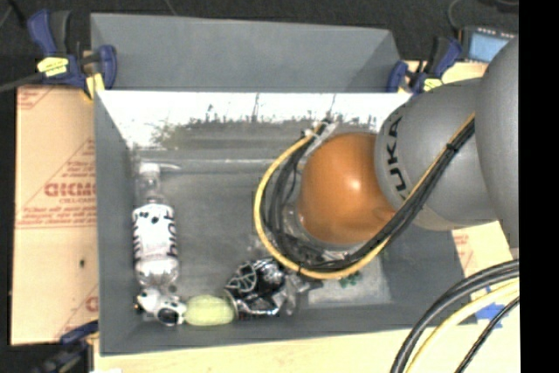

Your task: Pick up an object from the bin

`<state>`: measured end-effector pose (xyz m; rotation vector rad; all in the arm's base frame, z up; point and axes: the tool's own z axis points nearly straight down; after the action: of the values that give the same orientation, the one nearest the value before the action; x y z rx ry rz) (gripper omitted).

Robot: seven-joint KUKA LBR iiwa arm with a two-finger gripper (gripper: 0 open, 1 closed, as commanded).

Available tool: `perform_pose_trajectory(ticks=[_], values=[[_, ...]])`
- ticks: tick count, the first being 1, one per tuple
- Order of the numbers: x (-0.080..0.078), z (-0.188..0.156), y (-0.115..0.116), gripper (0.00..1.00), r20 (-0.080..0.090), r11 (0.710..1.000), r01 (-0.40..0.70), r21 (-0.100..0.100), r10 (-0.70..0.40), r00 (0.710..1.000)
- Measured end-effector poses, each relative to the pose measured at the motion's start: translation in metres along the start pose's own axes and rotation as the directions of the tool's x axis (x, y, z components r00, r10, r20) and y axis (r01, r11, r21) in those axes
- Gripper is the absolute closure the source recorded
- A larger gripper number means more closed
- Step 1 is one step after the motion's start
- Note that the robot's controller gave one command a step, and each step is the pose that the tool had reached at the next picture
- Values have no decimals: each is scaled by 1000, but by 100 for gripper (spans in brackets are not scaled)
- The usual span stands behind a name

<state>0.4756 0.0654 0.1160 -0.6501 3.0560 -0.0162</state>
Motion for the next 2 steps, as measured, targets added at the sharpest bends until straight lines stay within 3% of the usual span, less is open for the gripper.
perform_pose_trajectory(ticks=[1, 2], values=[[0, 0, 0, 100, 0, 1000, 1, 0, -1, 1000], [-4, -48, -1, 100, -8, 1000, -8, -2, 8, 1000]])
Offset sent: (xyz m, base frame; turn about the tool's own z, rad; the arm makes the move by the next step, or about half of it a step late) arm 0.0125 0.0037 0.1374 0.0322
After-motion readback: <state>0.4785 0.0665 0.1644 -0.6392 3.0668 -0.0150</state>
